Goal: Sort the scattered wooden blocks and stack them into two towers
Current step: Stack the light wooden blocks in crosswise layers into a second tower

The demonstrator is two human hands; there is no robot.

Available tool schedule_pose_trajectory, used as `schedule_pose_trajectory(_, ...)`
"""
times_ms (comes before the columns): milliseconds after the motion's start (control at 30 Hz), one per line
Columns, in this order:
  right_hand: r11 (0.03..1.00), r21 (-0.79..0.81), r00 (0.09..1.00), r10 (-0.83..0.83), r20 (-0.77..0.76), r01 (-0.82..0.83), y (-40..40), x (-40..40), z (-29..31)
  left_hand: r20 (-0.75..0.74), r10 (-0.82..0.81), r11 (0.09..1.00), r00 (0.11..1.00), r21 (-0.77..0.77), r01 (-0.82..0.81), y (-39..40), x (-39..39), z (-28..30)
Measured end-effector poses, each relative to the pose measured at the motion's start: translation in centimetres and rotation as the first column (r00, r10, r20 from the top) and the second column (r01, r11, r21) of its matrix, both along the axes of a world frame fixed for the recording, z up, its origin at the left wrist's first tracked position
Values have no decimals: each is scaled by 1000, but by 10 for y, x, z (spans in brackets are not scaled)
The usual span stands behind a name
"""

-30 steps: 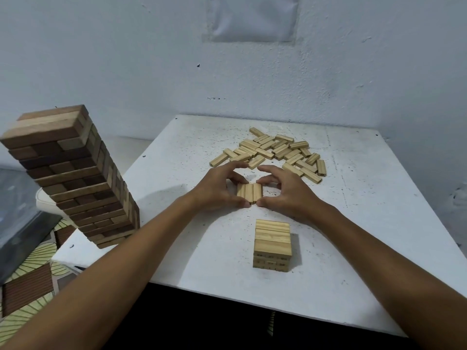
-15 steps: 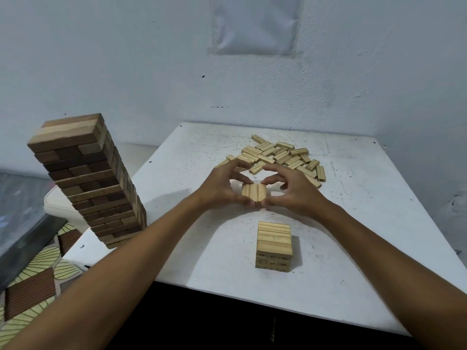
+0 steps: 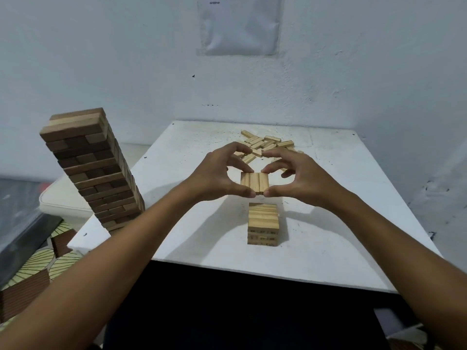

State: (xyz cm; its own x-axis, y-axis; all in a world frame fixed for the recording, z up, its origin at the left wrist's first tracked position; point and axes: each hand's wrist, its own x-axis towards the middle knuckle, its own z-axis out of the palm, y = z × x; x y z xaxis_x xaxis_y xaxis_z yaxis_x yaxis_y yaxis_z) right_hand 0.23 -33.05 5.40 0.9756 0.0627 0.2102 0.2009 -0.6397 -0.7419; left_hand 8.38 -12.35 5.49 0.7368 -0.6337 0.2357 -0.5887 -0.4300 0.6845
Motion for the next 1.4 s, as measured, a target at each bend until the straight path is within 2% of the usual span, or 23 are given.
schedule_pose_trajectory(467,1000,-24,1000,18,-25,-19,5,-46,-9,-66,-48,998,997,-32,46,7,-44,-13)
schedule_pose_trajectory(1400,998,-58,999,16,-40,-18,3,-52,-16,-74,-15,1000,997,1,15,5,-54,-21)
